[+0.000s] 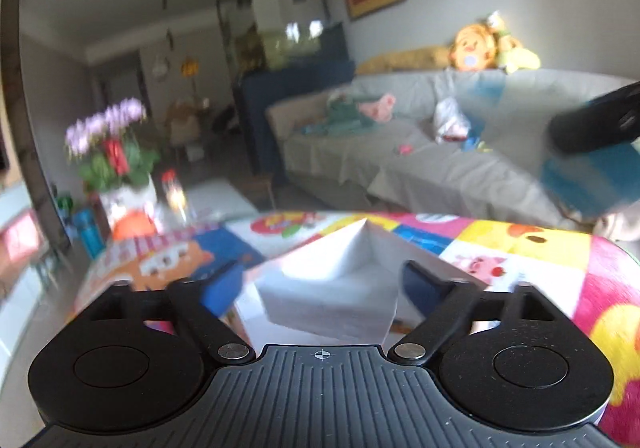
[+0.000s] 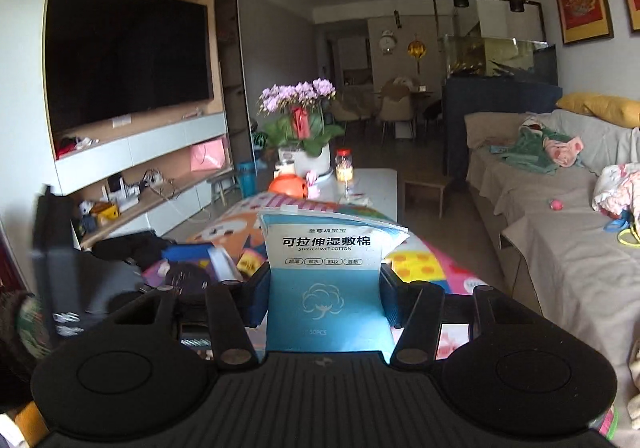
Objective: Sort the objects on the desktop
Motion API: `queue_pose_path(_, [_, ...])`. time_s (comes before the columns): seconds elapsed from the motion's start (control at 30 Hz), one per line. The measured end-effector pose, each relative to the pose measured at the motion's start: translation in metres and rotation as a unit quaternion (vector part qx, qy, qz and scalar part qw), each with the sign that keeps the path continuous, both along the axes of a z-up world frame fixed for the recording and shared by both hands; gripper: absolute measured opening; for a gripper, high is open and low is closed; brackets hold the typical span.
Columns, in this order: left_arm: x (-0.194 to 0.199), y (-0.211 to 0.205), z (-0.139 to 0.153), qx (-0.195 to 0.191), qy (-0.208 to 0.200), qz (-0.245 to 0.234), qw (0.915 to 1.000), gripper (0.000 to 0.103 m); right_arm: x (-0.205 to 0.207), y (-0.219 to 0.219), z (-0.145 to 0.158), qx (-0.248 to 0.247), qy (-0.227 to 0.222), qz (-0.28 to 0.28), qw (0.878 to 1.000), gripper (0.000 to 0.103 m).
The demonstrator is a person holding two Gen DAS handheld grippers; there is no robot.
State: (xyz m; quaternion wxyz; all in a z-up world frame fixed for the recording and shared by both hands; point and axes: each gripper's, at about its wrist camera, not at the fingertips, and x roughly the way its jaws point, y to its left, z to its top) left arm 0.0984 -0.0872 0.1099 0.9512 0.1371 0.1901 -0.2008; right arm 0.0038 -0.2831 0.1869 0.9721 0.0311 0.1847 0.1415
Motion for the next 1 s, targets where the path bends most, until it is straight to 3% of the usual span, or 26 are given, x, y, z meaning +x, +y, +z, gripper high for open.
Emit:
queue_pose_path(0.17, [-0.017,0.033,-0.019,-0.035,0.024,0.016,0.9990,0.100,0.036,0.007,-0.010,-0.009,0.017,-0.006,1.000,0.054])
queue_pose_path(0.37, [-0.054,0.078,-0.064,-0.015,0.067,0.070,0.9952,0.101,0.097,0.025,-0.038,0.007,0.058,-0.014,0.998,0.054])
queue_pose_path(0.4, [-0.055,0.085,-0.070,-0.014,0.077,0.080,0.9937,0.101,0.107,0.027,-0.044,0.016,0.064,-0.014,0.998,0.056])
queue_pose_path(0.47, [-0.057,0.099,-0.078,-0.017,0.092,0.100,0.9907,0.101,0.122,0.034,-0.055,0.026,0.083,-0.028,0.996,0.074])
queue_pose_path(0.53, [-0.059,0.113,-0.081,-0.022,0.095,0.120,0.9880,0.101,0.122,0.049,-0.065,0.017,0.090,-0.018,0.996,0.074])
queue_pose_path(0.67, [-0.059,0.139,-0.082,-0.020,0.086,0.176,0.9803,0.102,0.098,0.093,-0.078,-0.065,0.058,0.032,0.996,0.073])
queue_pose_path(0.73, [-0.059,0.153,-0.083,-0.025,0.083,0.211,0.9737,0.102,0.080,0.125,-0.085,-0.128,0.035,0.068,0.989,0.065])
queue_pose_path(0.77, [-0.060,0.160,-0.083,-0.029,0.083,0.230,0.9693,0.102,0.071,0.140,-0.091,-0.157,0.028,0.087,0.983,0.056])
queue_pose_path(0.87, [-0.060,0.187,-0.085,-0.059,0.094,0.284,0.9524,0.102,0.051,0.187,-0.115,-0.241,0.020,0.140,0.960,0.050])
queue_pose_path(1.0, [-0.064,0.211,-0.087,-0.092,0.116,0.309,0.9394,0.102,0.036,0.238,-0.153,-0.359,-0.052,0.134,0.922,0.052])
